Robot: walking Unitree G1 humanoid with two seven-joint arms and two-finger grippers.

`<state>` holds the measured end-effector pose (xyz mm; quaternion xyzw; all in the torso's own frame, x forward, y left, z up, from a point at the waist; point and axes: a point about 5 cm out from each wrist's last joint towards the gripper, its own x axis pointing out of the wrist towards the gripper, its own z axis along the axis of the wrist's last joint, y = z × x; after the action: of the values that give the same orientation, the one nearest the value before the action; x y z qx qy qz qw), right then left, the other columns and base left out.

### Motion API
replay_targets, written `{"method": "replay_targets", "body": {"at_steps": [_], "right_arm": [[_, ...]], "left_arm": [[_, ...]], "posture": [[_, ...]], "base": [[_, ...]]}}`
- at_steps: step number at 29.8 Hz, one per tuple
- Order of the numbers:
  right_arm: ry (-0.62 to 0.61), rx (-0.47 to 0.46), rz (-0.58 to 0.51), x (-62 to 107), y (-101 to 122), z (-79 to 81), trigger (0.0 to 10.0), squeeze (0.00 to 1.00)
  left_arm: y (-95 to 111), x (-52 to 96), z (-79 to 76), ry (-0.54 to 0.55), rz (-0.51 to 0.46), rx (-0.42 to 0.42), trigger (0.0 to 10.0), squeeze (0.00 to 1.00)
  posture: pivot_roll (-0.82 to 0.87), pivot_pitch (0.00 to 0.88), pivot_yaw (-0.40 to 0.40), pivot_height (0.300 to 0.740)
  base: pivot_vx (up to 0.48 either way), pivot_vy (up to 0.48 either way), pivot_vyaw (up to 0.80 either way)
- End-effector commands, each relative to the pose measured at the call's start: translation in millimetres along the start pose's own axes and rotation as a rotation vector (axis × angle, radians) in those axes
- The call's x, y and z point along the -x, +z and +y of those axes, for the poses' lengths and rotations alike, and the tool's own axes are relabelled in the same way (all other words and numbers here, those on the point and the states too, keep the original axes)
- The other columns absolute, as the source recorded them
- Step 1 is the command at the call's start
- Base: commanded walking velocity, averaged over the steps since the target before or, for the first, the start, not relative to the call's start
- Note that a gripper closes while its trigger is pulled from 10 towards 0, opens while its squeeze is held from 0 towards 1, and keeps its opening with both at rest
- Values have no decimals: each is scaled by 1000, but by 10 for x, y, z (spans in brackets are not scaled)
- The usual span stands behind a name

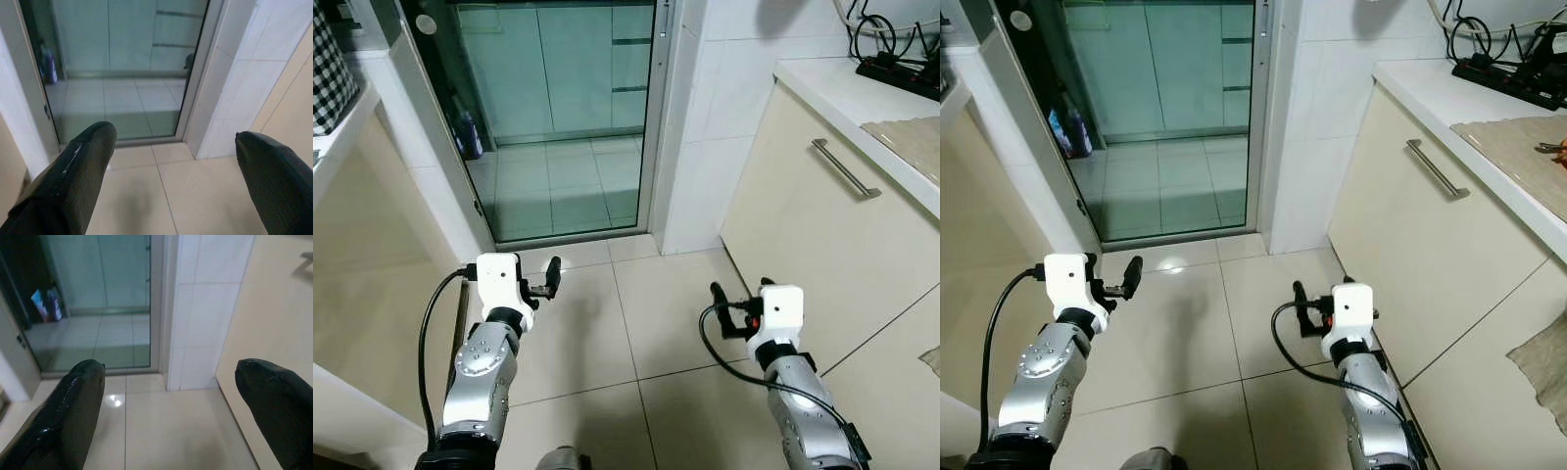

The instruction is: Kitchen organization

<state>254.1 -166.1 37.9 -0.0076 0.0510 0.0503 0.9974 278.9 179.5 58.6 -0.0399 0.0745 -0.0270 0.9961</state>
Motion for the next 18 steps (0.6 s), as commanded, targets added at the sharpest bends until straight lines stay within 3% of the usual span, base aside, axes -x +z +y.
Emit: {"method": "replay_targets", "body": {"at_steps": [1,4,10,14,18], "right_arm": [[-20,-15,-10,-39,20,-30,10000,0],[-20,-21,-15,-61,32,-16,10000,0],[-27,-28,-19,-51,61,-32,10000,0],[15,-48,-40,-25,144,-105,10000,0],[67,-70,-71,-73,199,-68,10000,0]], "left_arm": [[21,-29,-34,2,8,8,10000,0],[22,-7,-119,-44,4,-29,10000,0],[117,36,-164,-80,-53,35,10000,0],[221,74,-58,-82,-93,67,10000,0],[377,10,-90,-105,-162,100,10000,0]], "posture": [[-8,0,-9,740],[-7,0,-7,740],[-9,0,-8,740],[-14,0,-8,740],[-11,0,-7,740]], "base": [[0,0,0],[0,0,0],[0,0,0],[0,0,0],[0,0,0]]}}
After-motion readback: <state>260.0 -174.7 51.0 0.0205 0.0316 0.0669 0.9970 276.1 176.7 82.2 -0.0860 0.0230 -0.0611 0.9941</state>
